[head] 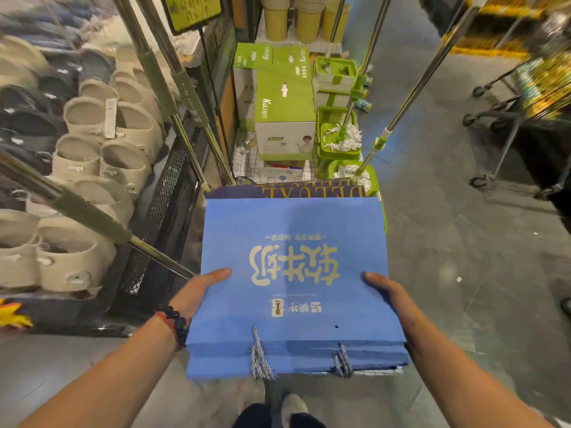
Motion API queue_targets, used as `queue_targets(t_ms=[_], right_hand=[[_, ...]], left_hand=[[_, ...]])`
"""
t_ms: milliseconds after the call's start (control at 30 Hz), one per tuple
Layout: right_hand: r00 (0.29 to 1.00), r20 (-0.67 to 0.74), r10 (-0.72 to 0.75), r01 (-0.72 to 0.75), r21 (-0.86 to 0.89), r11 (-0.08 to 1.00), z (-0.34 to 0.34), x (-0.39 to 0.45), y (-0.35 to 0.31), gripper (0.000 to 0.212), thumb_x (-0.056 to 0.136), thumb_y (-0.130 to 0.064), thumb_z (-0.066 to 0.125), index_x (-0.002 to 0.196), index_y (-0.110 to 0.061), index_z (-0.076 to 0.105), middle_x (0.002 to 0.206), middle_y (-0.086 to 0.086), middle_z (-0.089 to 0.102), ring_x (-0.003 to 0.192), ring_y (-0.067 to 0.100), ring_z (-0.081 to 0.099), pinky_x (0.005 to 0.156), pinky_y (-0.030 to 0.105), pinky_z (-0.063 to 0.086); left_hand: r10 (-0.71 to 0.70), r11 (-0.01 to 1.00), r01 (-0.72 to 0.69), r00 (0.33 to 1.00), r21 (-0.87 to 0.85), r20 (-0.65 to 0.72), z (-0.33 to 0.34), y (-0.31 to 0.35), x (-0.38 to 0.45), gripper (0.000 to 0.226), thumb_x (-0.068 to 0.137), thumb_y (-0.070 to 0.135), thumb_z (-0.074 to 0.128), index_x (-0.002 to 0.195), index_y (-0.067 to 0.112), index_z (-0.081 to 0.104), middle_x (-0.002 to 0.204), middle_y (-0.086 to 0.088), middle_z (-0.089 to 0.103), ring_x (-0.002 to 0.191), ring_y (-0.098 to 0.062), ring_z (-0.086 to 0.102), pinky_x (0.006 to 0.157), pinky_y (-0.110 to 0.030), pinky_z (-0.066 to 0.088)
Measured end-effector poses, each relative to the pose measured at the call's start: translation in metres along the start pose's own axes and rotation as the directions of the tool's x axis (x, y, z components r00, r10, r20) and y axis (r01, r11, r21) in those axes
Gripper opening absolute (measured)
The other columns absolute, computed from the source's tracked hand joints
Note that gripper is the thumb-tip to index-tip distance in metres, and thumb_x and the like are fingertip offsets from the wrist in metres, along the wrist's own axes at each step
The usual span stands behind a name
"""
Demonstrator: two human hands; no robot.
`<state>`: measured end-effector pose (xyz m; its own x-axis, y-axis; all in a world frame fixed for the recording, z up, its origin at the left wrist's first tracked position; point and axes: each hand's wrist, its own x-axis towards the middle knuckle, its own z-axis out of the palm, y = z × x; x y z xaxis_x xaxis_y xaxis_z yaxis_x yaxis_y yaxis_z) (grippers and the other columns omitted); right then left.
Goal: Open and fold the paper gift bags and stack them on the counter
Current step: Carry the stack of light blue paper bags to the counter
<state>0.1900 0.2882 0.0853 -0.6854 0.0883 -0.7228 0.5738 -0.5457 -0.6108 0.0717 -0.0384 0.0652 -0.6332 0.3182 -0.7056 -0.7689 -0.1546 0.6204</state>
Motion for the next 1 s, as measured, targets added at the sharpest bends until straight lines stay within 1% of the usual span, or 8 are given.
queue_targets(t_ms=[200,300,367,533,700,767,900,1000], right_hand=[[0.989,0.138,-0.053,0.076,-0.164,0.984,0.015,-0.028,-0.014,0.041,0.065,-0.019,0.073,0.102,-0.001,0.067,0.081,0.013,0.074,0.064,0.026,0.072,0.051,0.029,0.056],[0.973,0.231,0.018,0.049,-0.282,0.958,0.025,-0.036,-0.010,0.078,0.046,-0.031,0.087,0.115,-0.001,0.066,0.105,0.023,0.071,0.084,0.037,0.069,0.078,0.046,0.057],[0.957,0.288,0.042,0.065,-0.350,0.934,0.037,-0.040,-0.006,0.082,0.044,-0.032,0.086,0.116,-0.001,0.065,0.105,0.025,0.070,0.083,0.039,0.068,0.076,0.047,0.057],[0.901,0.406,0.152,0.068,-0.479,0.875,0.094,-0.059,0.020,0.094,0.039,-0.037,0.092,0.120,0.002,0.063,0.112,0.026,0.067,0.088,0.041,0.068,0.070,0.045,0.056],[0.844,0.481,0.235,0.117,-0.593,0.797,0.172,-0.089,0.068,0.064,0.063,-0.029,0.076,0.119,-0.001,0.064,0.108,0.024,0.070,0.085,0.040,0.069,0.071,0.043,0.057],[0.822,0.507,0.258,0.137,-0.617,0.775,0.208,-0.102,0.091,0.057,0.063,-0.027,0.072,0.115,-0.002,0.065,0.101,0.021,0.072,0.078,0.037,0.070,0.065,0.042,0.058],[0.766,0.550,0.333,0.152,-0.658,0.737,0.278,-0.135,0.151,0.031,0.075,-0.020,0.071,0.101,-0.004,0.070,0.089,0.017,0.073,0.067,0.031,0.070,0.055,0.034,0.057],[0.735,0.545,0.403,0.148,-0.709,0.690,0.333,-0.159,0.203,0.048,0.066,-0.025,0.071,0.107,0.001,0.068,0.098,0.024,0.071,0.071,0.034,0.069,0.058,0.035,0.058]], left_hand=[[0.084,0.993,-0.091,0.992,-0.074,-0.099,-0.008,-0.026,-0.077,0.023,0.086,0.015,0.056,0.104,0.004,0.067,0.090,-0.015,0.073,0.070,-0.030,0.071,0.061,-0.040,0.060],[0.096,0.980,-0.121,0.982,-0.158,-0.161,-0.015,-0.053,-0.124,0.030,0.080,0.019,0.060,0.106,0.007,0.067,0.098,-0.017,0.072,0.075,-0.033,0.071,0.065,-0.044,0.059],[0.094,0.965,-0.139,0.975,-0.223,-0.200,-0.023,-0.070,-0.156,0.037,0.076,0.021,0.067,0.110,0.008,0.068,0.106,-0.020,0.070,0.080,-0.036,0.070,0.070,-0.049,0.059],[0.190,0.906,-0.291,0.928,-0.308,-0.319,-0.047,-0.110,-0.242,0.068,0.023,0.029,0.097,0.085,0.010,0.079,0.093,-0.018,0.073,0.072,-0.034,0.072,0.054,-0.041,0.057],[0.191,0.819,-0.421,0.840,-0.389,-0.508,-0.093,-0.151,-0.320,0.020,0.079,0.017,0.061,0.085,0.009,0.078,0.090,-0.016,0.073,0.070,-0.032,0.072,0.055,-0.040,0.058],[0.189,0.783,-0.484,0.784,-0.390,-0.591,-0.119,-0.167,-0.347,0.032,0.090,0.011,0.050,0.076,0.010,0.079,0.083,-0.013,0.074,0.065,-0.028,0.072,0.050,-0.036,0.057],[0.149,0.731,-0.563,0.683,-0.386,-0.715,-0.176,-0.205,-0.407,0.027,0.072,0.023,0.072,0.093,0.007,0.075,0.084,-0.013,0.074,0.065,-0.026,0.071,0.053,-0.036,0.058],[0.094,0.708,-0.588,0.627,-0.390,-0.774,-0.227,-0.232,-0.451,0.043,0.068,0.023,0.073,0.106,0.004,0.071,0.103,-0.018,0.071,0.078,-0.029,0.071,0.073,-0.042,0.060]])
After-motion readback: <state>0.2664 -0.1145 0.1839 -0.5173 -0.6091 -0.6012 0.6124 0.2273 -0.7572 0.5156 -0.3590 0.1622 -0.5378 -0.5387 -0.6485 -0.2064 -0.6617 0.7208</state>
